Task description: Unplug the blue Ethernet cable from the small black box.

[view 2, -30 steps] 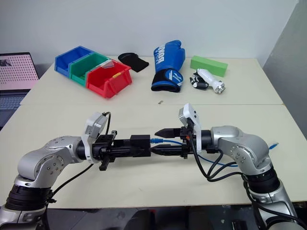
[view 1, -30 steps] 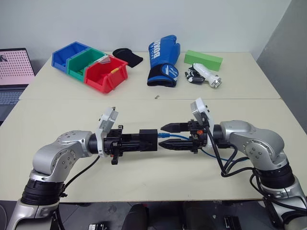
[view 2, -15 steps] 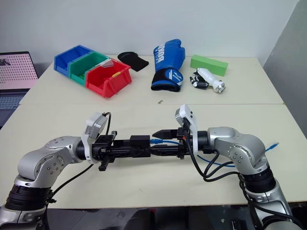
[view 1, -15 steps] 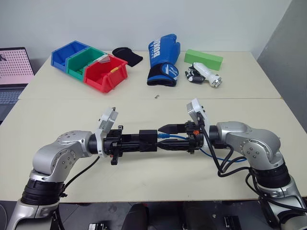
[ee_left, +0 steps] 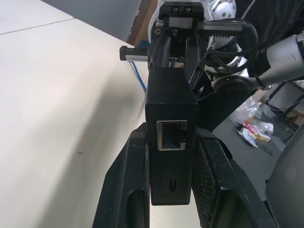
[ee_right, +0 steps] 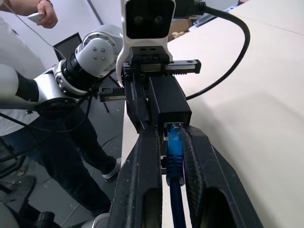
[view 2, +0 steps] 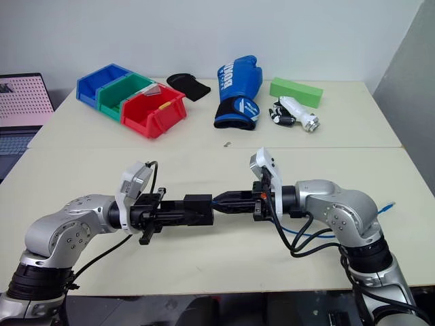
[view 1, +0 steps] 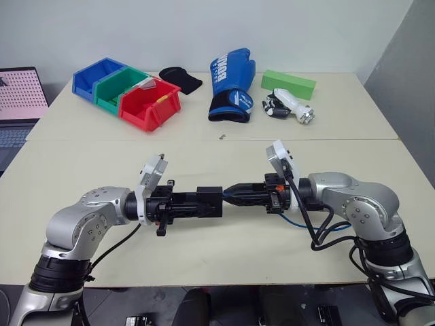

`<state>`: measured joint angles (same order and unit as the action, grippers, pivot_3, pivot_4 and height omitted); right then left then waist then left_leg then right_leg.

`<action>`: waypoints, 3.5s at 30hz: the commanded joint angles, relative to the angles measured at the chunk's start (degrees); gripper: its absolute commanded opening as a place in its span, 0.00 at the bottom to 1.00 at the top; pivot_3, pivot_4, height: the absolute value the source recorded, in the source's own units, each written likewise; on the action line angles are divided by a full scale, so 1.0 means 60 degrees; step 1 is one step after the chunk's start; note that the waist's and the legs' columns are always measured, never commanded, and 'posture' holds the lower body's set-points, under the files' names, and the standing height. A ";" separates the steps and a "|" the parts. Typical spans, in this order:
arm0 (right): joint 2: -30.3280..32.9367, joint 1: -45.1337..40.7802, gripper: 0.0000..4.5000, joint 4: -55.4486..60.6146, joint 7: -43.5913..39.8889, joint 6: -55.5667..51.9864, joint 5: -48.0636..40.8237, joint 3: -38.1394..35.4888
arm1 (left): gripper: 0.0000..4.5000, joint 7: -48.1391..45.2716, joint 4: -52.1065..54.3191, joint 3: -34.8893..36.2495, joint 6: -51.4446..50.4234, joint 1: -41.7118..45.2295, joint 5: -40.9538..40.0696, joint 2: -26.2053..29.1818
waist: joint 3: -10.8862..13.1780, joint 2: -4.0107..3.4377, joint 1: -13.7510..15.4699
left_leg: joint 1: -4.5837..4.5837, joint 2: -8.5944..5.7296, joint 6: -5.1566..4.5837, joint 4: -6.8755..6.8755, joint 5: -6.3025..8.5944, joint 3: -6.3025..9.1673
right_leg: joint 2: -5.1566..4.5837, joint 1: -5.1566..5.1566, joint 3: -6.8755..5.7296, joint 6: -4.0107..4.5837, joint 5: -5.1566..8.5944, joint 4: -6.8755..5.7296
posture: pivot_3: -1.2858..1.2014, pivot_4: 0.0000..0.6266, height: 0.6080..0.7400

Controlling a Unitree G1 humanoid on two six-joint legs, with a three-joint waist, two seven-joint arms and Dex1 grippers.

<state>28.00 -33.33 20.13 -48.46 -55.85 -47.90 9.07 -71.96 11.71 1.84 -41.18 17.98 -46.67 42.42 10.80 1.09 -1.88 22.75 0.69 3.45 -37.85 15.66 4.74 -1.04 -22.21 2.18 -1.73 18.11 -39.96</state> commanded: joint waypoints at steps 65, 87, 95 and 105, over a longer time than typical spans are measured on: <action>0.0196 -0.1604 0.86 -0.1137 -0.1286 0.4140 0.4550 0.1174 | 0.18 0.8598 -0.6415 0.2838 0.8913 0.0089 0.5513 -0.3058 | -0.0010 0.0015 0.0090 | 0.0013 -0.0010 0.0002 -0.0017 -0.0001 -0.0005 | -0.0035 -0.0014 -0.0003 -0.0009 -0.0011 -0.0006 | 0.52 0.24 1.00; 0.0432 -0.0466 0.86 -0.1165 -0.0743 0.4110 0.5042 0.0813 | 0.86 0.8229 -0.2687 0.3054 0.4528 -0.2611 0.4240 -0.2088 | -0.0016 0.0020 -0.0027 | 0.0005 0.0003 0.0002 -0.0016 -0.0001 -0.0009 | -0.0041 -0.0013 0.0010 -0.0022 -0.0018 -0.0009 | 0.52 0.24 1.00; 0.1405 0.0174 0.86 -0.1520 -0.0832 0.4037 0.4993 -0.0261 | 0.86 0.6099 -0.0227 0.3521 0.2722 -0.3920 0.3095 -0.0112 | -0.0013 0.0017 0.0001 | 0.0001 -0.0002 0.0002 -0.0015 -0.0001 -0.0014 | -0.0031 -0.0009 0.0010 -0.0022 -0.0018 -0.0009 | 0.52 0.24 1.00; 0.3048 0.0223 0.86 -0.2602 -0.1753 0.4328 0.5157 -0.0777 | 0.86 0.3660 -0.0076 0.4486 0.1973 -0.4092 0.2393 0.2059 | -0.0008 0.0010 0.0003 | 0.0000 0.0002 0.0000 -0.0009 0.0000 -0.0025 | -0.0022 -0.0007 0.0011 -0.0020 -0.0016 -0.0001 | 0.52 0.24 1.00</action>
<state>44.31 -32.10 4.50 -56.74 -31.17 -16.88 6.41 -47.33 10.99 26.50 -29.04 -6.92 -31.64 52.59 10.75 1.15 -1.86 22.75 0.70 3.46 -37.89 15.66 4.58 -1.17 -22.26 2.27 -1.84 18.02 -39.98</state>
